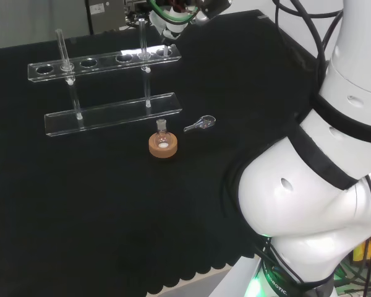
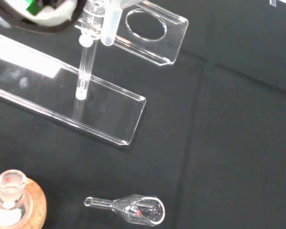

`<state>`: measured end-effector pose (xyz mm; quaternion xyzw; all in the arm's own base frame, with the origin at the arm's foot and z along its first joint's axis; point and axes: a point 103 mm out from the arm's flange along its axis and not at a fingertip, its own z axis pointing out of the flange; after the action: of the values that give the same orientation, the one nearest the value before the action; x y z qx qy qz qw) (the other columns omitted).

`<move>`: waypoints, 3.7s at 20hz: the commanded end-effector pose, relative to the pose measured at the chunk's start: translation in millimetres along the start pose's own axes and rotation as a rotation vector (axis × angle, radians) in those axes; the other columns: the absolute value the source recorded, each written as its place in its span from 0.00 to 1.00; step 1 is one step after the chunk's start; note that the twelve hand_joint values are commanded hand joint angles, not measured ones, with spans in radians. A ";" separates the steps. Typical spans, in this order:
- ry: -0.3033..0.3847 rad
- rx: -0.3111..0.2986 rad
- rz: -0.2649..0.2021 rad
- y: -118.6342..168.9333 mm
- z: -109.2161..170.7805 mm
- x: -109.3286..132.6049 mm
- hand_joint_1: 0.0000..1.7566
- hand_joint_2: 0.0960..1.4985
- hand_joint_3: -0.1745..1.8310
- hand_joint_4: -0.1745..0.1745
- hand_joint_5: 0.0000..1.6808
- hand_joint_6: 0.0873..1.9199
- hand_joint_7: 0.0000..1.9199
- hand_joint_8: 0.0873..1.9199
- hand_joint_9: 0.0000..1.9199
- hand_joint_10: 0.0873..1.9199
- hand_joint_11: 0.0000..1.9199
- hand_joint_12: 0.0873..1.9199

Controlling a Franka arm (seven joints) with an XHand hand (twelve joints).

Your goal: Put the funnel back on the funnel stand.

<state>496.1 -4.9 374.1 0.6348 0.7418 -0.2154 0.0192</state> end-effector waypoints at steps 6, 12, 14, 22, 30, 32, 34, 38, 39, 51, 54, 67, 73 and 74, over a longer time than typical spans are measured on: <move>0.011 0.008 -0.012 56.7 -1.8 -25.5 0.46 0.41 0.36 0.40 0.31 0.00 0.24 0.33 0.40 0.25 0.24 0.65; 0.021 0.014 -0.012 69.7 2.2 -24.8 0.46 0.41 0.36 0.40 0.31 0.00 0.24 0.33 0.40 0.25 0.24 0.65; 0.024 0.020 -0.012 74.2 4.4 -26.9 0.46 0.41 0.36 0.40 0.31 0.00 0.24 0.33 0.40 0.25 0.24 0.65; 0.020 0.026 -0.009 88.9 11.8 -31.9 0.46 0.41 0.36 0.40 0.31 0.00 0.24 0.33 0.40 0.25 0.24 0.65; 0.011 0.051 -0.010 98.9 19.1 -30.6 0.46 0.41 0.36 0.41 0.31 0.00 0.24 0.33 0.40 0.25 0.24 0.65; 0.012 0.057 -0.012 103.4 24.3 -30.3 0.46 0.41 0.36 0.41 0.31 0.00 0.24 0.33 0.40 0.25 0.24 0.65; 0.018 0.059 -0.013 104.7 28.8 -29.9 0.46 0.41 0.36 0.41 0.31 0.00 0.24 0.33 0.40 0.25 0.24 0.65; 0.028 0.062 -0.017 105.5 37.5 -26.4 0.46 0.41 0.36 0.39 0.27 0.00 0.20 0.32 0.36 0.25 0.23 0.66; 0.027 0.063 -0.019 106.1 40.0 -25.0 0.45 0.41 0.36 0.38 0.25 0.00 0.19 0.33 0.35 0.25 0.22 0.66; 0.037 0.057 -0.019 111.8 52.4 -20.6 0.44 0.40 0.36 0.38 0.17 0.00 0.10 0.33 0.27 0.29 0.19 0.68; 0.036 0.056 -0.015 112.4 52.7 -21.0 0.42 0.39 0.35 0.39 0.12 0.00 0.04 0.32 0.21 0.30 0.16 0.69; 0.082 0.004 0.000 72.2 33.1 -27.8 0.39 0.38 0.33 0.39 0.09 0.00 0.01 0.32 0.17 0.32 0.14 0.70; 0.110 -0.039 0.024 15.0 21.6 -31.1 0.39 0.39 0.33 0.40 0.11 0.00 0.02 0.33 0.16 0.32 0.14 0.70; 0.115 -0.042 0.032 4.0 21.9 -31.2 0.39 0.39 0.33 0.40 0.11 0.00 0.02 0.33 0.16 0.33 0.13 0.70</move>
<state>553.6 -35.0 338.3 0.6430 0.7404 -0.1957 -0.0074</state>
